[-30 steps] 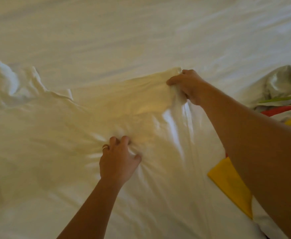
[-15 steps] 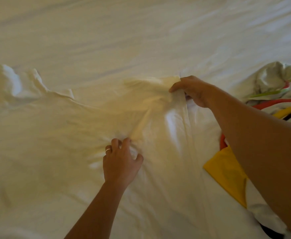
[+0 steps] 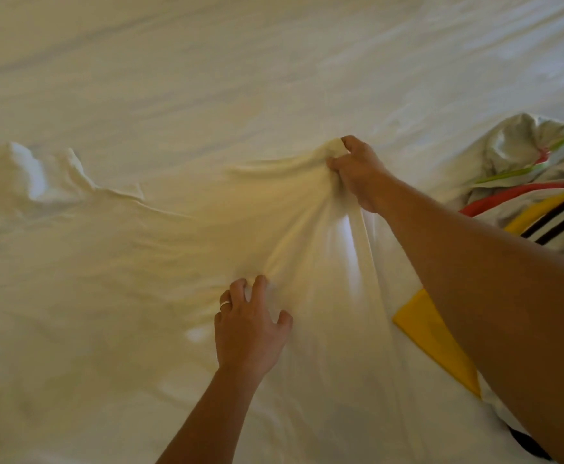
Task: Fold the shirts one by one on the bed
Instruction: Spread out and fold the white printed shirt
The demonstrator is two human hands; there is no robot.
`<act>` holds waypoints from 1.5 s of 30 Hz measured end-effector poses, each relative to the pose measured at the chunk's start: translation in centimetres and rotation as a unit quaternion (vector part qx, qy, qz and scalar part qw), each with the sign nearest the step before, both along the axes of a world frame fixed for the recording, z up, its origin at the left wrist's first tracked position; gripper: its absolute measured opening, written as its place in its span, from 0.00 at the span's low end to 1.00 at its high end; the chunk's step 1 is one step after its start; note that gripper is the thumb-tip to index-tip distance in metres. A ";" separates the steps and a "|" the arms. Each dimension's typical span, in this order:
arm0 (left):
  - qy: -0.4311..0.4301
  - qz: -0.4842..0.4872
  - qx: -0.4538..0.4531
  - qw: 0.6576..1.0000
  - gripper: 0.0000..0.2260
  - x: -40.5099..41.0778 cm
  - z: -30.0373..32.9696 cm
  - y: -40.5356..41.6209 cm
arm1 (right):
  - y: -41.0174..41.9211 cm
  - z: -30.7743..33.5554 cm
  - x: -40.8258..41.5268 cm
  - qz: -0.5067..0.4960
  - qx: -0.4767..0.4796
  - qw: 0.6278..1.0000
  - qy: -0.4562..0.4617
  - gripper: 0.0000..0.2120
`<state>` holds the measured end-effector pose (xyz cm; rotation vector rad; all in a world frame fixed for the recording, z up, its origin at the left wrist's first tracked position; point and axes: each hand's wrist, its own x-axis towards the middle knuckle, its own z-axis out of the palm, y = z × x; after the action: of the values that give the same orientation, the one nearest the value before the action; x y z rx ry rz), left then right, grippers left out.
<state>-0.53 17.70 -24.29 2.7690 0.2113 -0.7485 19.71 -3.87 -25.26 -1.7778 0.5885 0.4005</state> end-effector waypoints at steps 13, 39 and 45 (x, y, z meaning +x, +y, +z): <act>-0.056 -0.156 0.020 0.986 0.34 -6.7 0.0 -1.4 | -1.7 0.6 -8.6 -0.020 -0.140 0.988 0.060 0.22; 0.036 -0.216 -0.093 0.971 0.15 -24.0 1.2 1.1 | -0.8 4.0 -43.5 0.131 -0.254 0.924 0.253 0.11; -0.022 -0.040 -0.117 0.992 0.13 -24.4 2.5 11.2 | 10.0 4.6 -43.8 0.187 -0.222 0.933 0.215 0.09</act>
<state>-24.96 28.87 -21.81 2.5793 0.0015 -0.6831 -24.05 6.18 -20.63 -2.2649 0.6800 1.0026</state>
